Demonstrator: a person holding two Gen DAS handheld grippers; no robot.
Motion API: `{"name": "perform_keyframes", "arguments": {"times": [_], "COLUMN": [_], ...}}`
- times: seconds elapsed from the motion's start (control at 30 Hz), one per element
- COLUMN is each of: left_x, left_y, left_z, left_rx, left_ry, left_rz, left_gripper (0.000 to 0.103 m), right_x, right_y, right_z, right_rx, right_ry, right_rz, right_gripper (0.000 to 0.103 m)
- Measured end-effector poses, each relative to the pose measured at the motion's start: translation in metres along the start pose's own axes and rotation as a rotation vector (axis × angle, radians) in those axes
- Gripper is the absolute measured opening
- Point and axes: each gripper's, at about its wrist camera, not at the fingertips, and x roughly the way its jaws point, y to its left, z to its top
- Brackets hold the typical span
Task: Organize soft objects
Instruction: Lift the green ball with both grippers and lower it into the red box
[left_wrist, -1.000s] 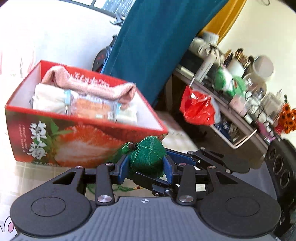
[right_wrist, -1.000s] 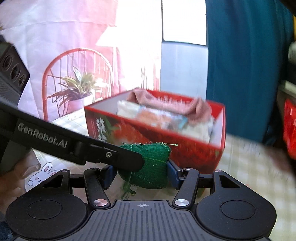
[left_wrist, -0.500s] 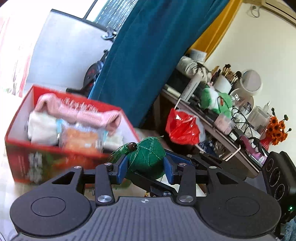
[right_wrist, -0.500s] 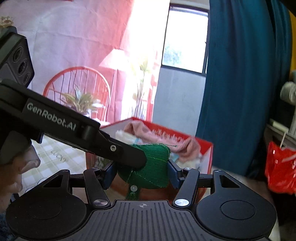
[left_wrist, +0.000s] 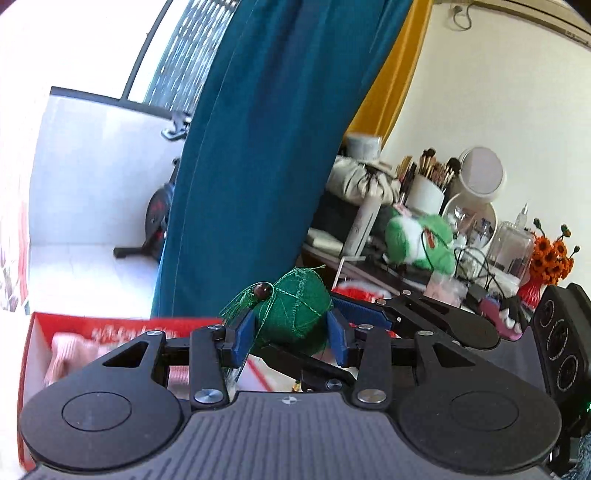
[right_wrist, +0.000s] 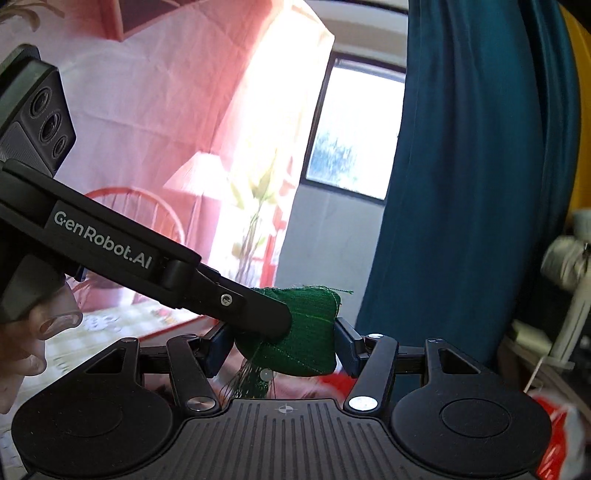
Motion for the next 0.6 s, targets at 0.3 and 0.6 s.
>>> {"name": "perform_keyframes", "arguments": {"times": [0.3,0.6], "left_x": [0.020,0.054], "left_y": [-0.003,0.019], "left_z": [0.006,-0.023], "left_rx": [0.020,-0.003], "left_ry": [0.000,0.132], "left_rz": [-0.014,0.014], "left_gripper": [0.045,0.045], "right_x": [0.010,0.030], "right_y": [-0.019,-0.019], "right_z": [0.001,-0.037], "right_rx": [-0.001,0.056], "right_ry": [-0.041,0.052], "right_rz": [-0.032,-0.019], "right_gripper": [0.055,0.055]}}
